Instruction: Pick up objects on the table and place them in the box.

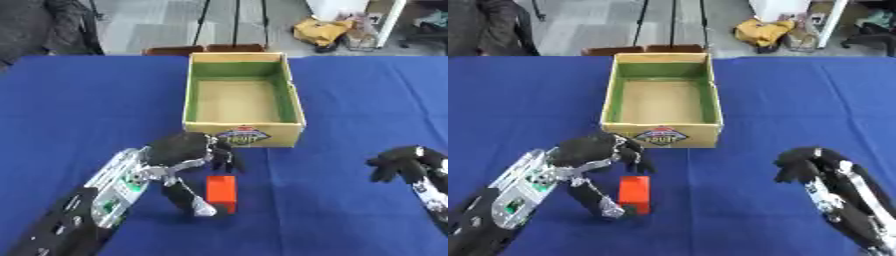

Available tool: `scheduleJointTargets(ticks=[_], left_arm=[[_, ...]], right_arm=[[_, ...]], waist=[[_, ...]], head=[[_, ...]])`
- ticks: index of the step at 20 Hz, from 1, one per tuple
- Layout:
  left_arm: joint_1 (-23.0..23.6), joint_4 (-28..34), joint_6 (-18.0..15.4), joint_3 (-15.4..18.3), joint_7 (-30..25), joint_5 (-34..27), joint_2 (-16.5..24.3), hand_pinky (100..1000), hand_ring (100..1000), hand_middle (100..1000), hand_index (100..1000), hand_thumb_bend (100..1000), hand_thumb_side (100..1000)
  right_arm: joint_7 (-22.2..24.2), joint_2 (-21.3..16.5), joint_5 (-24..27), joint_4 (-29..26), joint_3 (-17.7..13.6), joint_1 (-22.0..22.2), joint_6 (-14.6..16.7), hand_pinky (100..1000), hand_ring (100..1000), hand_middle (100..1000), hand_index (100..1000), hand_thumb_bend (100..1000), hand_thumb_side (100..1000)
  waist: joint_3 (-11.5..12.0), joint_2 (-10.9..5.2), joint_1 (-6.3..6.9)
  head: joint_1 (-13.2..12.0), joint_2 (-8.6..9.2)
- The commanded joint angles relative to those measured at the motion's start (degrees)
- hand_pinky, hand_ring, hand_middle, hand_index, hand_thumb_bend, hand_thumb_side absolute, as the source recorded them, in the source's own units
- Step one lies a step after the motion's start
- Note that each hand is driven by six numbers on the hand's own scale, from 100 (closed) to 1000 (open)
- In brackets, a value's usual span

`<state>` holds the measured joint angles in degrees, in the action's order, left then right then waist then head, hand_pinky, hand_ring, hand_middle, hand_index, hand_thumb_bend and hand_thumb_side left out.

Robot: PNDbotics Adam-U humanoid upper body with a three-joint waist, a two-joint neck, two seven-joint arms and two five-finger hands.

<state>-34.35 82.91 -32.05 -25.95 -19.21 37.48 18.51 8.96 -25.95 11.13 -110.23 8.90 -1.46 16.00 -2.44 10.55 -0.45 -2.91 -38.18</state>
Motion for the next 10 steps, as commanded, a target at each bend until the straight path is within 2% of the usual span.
scheduleJointTargets(ticks=[1,10], left_arm=[[-0.7,-0.2,-0.1,0.2,0.9,1.1,-0.3,502,447,512,761,519,314],[-1.2,-0.9,-0.5,0.3,0.9,2.2,-0.6,510,462,516,760,509,320]], right_arm=[[0.0,-1.2,-0.2,-0.9,-0.1,-0.3,0.1,762,526,414,696,100,585],[0.0,-1.3,-0.2,-1.0,-0.1,-0.3,0.1,762,525,414,696,100,584]], waist=[[-0.1,-0.67,0.00],[-0.5,-0.64,0.04]], head=[[0.1,-0.14],[0.2,-0.10]])
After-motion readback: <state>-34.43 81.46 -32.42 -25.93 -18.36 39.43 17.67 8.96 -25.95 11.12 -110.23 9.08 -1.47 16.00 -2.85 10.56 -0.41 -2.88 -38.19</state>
